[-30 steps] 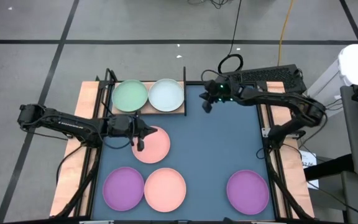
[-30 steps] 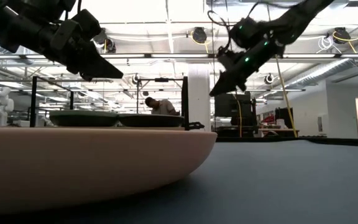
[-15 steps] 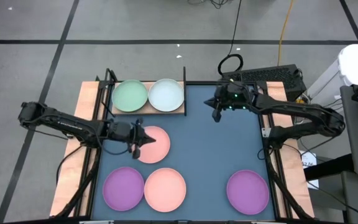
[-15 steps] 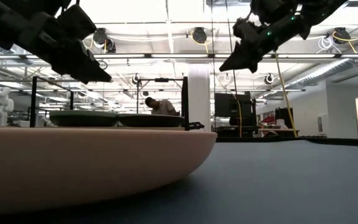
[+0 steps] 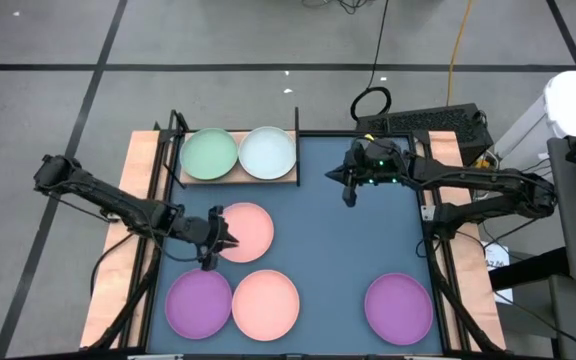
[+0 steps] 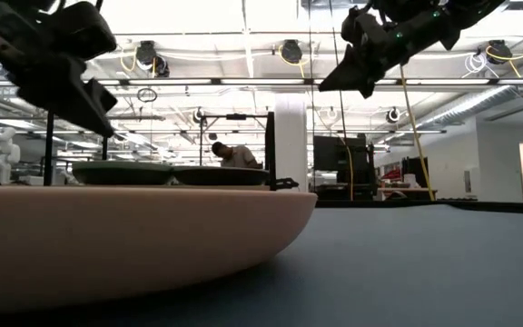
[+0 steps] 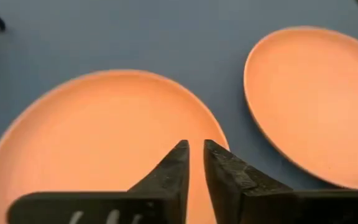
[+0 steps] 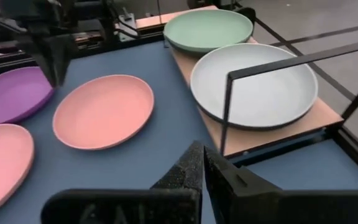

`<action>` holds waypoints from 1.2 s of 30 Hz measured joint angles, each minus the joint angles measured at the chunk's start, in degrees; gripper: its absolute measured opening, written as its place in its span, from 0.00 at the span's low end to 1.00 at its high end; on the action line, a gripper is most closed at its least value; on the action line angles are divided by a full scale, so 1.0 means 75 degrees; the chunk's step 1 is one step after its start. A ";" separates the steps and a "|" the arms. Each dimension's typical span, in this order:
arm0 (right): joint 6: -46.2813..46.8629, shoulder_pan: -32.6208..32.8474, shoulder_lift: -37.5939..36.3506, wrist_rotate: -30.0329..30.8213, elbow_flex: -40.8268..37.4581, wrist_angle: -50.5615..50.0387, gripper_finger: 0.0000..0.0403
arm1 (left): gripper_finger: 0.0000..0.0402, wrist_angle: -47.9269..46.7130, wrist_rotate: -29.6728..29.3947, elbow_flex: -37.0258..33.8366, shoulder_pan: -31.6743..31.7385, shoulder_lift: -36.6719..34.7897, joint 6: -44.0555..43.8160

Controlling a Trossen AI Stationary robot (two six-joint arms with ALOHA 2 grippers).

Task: Place and stack plates onto a shelf
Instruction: Stack the top light pink plate on top of the white plate on the shelf

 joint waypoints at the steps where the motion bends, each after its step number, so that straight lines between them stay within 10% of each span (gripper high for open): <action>1: 0.0077 0.0051 0.0000 -0.0002 0.0000 0.0031 0.00 | 0.16 -0.0082 -0.0077 0.0000 -0.0098 0.0000 -0.0118; 36: 0.1849 0.3033 -0.0408 -0.0123 0.0000 -0.0350 0.00 | 0.26 0.0681 -0.1214 0.0006 -0.1664 0.2168 0.0226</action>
